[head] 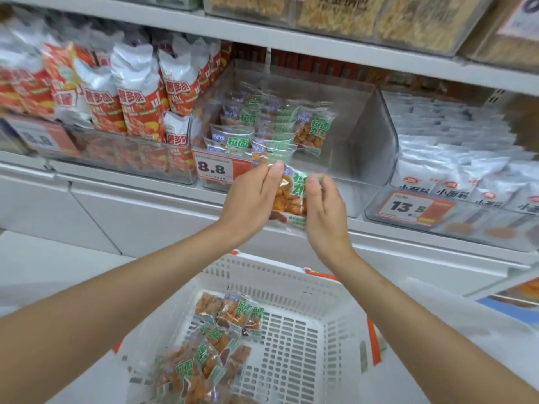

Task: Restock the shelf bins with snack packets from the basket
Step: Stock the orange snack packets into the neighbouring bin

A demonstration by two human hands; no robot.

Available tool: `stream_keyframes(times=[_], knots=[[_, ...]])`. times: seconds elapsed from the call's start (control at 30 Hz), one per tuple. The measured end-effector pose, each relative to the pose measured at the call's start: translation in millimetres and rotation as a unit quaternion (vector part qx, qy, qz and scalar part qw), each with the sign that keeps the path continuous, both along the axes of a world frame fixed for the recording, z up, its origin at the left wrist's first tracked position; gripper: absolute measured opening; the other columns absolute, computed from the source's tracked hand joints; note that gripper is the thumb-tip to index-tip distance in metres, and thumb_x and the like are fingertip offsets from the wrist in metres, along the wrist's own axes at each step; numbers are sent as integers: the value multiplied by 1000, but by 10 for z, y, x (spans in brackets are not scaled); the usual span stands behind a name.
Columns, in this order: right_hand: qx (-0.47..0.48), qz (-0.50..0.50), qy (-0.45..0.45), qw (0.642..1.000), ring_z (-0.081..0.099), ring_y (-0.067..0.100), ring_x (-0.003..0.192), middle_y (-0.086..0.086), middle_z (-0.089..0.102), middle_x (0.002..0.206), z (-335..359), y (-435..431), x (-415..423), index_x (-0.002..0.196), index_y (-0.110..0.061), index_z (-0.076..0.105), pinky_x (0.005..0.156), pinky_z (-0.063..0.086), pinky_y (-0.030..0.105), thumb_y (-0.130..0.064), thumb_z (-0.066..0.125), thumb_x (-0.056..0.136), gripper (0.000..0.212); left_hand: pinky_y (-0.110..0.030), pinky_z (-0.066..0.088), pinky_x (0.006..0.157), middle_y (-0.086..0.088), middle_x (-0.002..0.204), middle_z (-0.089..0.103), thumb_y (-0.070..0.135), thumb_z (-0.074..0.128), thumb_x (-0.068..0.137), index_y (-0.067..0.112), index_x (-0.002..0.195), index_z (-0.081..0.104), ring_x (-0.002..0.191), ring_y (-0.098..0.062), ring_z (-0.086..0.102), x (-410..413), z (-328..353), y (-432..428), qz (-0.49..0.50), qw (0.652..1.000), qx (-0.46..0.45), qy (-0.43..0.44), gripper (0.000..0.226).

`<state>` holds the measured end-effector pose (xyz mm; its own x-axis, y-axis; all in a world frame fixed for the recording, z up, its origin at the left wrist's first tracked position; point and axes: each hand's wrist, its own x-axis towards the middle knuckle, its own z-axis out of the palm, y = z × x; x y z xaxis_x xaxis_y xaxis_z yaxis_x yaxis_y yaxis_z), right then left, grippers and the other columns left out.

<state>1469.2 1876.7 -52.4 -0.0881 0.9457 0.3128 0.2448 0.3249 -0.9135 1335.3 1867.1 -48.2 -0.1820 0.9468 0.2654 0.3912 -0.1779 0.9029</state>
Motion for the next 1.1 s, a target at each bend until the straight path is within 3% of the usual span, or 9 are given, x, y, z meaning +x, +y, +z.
stream_keyframes(times=[0.17, 0.27, 0.4, 0.53, 0.67, 0.77, 0.87, 1.0, 1.1], knots=[[15, 52, -2, 999, 51, 2, 66, -19, 56, 72, 411, 418, 277, 91, -23, 47, 66, 44, 27, -31, 59, 90, 14, -36, 34, 62, 3, 63, 42, 37, 33, 104, 19, 66, 40, 59, -14, 42, 198, 587, 490, -16, 995, 25, 91, 43], [19, 13, -26, 999, 67, 18, 89, -4, 70, 96, 516, 779, 403, 101, -31, 49, 83, 56, 47, -36, 65, 81, 25, -33, 36, 63, -4, 67, 52, 30, 47, 99, 11, 72, 54, 63, -14, 48, 238, 798, 914, -18, 995, 49, 87, 34], [-33, -42, -88, 995, 66, 18, 99, 0, 69, 107, 454, 1349, 421, 110, -21, 52, 92, 52, 46, -30, 70, 85, 32, -25, 48, 68, 4, 74, 64, 18, 67, 88, 18, 88, 66, 77, -15, 63, 147, 808, 1489, 11, 996, 39, 83, 1], [-115, -47, -148, 981, 66, 31, 99, 13, 70, 107, 273, 1784, 287, 113, -7, 63, 89, 54, 48, -37, 76, 81, 46, -24, 44, 72, 10, 82, 63, 18, 65, 89, 21, 84, 67, 83, -11, 60, 67, 687, 1889, 20, 982, -37, 182, 6], [-179, -31, -197, 963, 55, 21, 113, 3, 55, 124, 192, 2083, 152, 131, -5, 46, 99, 46, 33, -22, 73, 87, 54, -34, 56, 82, 9, 87, 70, 18, 65, 88, 18, 81, 76, 85, -15, 65, 1, 596, 2138, 46, 949, -70, 303, 12], [-239, -16, -209, 948, 58, 29, 118, 14, 59, 130, 148, 2208, 144, 128, -3, 54, 100, 49, 40, -17, 74, 83, 51, -35, 57, 82, 6, 91, 74, 22, 69, 89, 20, 82, 78, 82, -14, 67, -35, 521, 2206, 52, 939, -78, 330, 11], [-243, -10, -220, 945, 59, 30, 117, 15, 59, 129, 145, 2233, 90, 127, -2, 55, 99, 51, 42, -17, 76, 82, 52, -33, 58, 76, 7, 90, 74, 20, 63, 92, 22, 82, 77, 78, -14, 67, -35, 478, 2235, 78, 936, -65, 338, 17], [-223, -49, -203, 952, 59, 28, 113, 11, 55, 130, 113, 2219, -4, 135, -4, 43, 92, 55, 40, -21, 83, 74, 75, -31, 55, 77, 6, 100, 73, 18, 58, 93, 23, 88, 75, 84, -16, 66, -49, 444, 2198, 86, 937, -58, 334, 19], [-197, -52, -192, 960, 61, 21, 101, 3, 60, 111, 81, 2207, -11, 125, -5, 53, 89, 54, 34, -18, 85, 72, 64, -34, 53, 84, 5, 113, 68, 25, 59, 94, 24, 104, 69, 95, -19, 63, -85, 449, 2145, 80, 942, -56, 320, 15]])
